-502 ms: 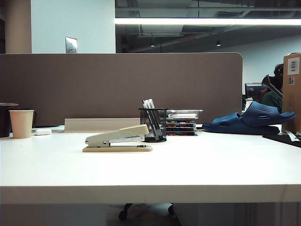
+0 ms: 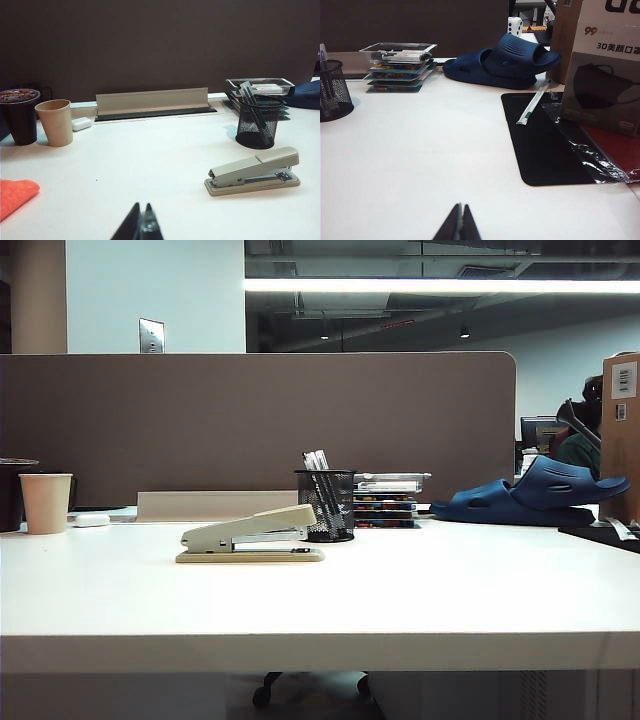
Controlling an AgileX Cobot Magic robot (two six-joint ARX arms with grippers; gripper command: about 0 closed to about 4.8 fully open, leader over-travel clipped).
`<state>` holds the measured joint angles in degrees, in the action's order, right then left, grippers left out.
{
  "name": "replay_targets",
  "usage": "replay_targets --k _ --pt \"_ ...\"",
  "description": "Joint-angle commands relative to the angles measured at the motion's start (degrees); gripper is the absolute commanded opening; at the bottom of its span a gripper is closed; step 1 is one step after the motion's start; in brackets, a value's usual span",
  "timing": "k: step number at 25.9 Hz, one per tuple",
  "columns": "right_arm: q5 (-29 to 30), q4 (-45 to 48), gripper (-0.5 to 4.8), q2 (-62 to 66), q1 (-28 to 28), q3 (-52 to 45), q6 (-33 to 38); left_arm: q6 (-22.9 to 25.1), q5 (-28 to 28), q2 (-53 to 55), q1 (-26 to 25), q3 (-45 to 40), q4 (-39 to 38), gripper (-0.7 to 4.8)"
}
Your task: Press the stapler down.
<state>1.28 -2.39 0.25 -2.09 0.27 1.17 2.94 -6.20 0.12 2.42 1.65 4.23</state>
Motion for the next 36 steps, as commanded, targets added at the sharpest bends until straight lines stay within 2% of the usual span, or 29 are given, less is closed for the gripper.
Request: replay_targets --k 1,11,16,20,27,29,32,36 --pt "-0.1 1.0 -0.09 -0.3 0.0 -0.3 -0.1 0.0 -0.1 0.0 0.0 0.3 0.6 -0.05" --pt "0.9 1.0 -0.09 -0.3 0.0 -0.2 -0.1 0.0 -0.7 0.0 0.0 0.3 0.5 -0.06" --pt "1.9 1.0 -0.09 -0.3 0.0 0.0 -0.1 0.0 -3.6 0.0 0.0 0.3 0.0 -0.06" --pt "2.5 0.9 -0.09 -0.3 0.0 1.2 0.3 0.0 -9.5 0.0 0.0 0.3 -3.1 -0.06" --pt "2.7 0.9 -0.09 -0.3 0.0 3.2 0.3 0.0 -18.4 0.0 0.0 0.3 -3.3 -0.06" --pt "2.8 -1.1 -0.09 -0.3 0.0 5.0 0.3 0.0 -24.0 0.0 0.0 0.3 -3.4 -0.06" --pt "2.9 -5.4 -0.09 -0.3 0.0 8.4 0.3 0.0 -28.2 0.0 0.0 0.3 -3.4 -0.06" --pt "3.0 -11.7 -0.09 -0.2 0.0 13.8 0.3 -2.4 -28.6 0.0 0.0 0.3 -3.9 -0.06"
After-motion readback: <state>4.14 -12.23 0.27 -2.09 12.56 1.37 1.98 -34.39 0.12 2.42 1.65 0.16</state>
